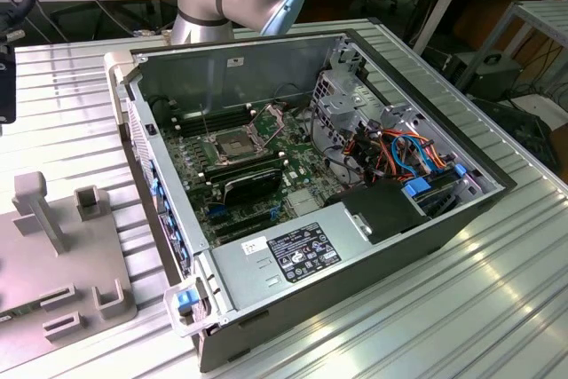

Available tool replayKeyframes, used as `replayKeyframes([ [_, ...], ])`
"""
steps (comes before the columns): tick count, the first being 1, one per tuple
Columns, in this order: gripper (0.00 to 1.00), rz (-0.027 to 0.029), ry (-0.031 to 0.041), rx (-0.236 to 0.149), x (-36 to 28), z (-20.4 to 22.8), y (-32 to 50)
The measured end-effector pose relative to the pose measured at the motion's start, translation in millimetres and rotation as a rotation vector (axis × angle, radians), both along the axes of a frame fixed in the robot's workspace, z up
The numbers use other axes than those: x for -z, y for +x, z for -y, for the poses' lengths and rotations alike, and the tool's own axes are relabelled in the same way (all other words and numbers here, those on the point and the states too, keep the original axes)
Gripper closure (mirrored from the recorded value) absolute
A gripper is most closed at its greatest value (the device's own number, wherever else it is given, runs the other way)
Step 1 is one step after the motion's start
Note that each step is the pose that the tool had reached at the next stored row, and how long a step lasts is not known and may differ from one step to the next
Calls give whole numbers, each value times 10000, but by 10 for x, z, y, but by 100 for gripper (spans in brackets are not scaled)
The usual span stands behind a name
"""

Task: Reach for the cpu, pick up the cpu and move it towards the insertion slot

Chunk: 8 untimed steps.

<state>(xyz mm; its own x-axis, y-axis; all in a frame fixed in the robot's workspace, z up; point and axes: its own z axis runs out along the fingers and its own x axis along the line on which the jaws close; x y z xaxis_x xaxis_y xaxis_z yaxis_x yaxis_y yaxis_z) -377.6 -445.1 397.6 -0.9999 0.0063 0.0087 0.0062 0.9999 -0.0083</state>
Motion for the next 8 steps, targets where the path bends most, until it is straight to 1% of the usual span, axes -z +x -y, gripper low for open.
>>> replayKeyframes([
  [8,45,0,0,0,0,0,86],
])
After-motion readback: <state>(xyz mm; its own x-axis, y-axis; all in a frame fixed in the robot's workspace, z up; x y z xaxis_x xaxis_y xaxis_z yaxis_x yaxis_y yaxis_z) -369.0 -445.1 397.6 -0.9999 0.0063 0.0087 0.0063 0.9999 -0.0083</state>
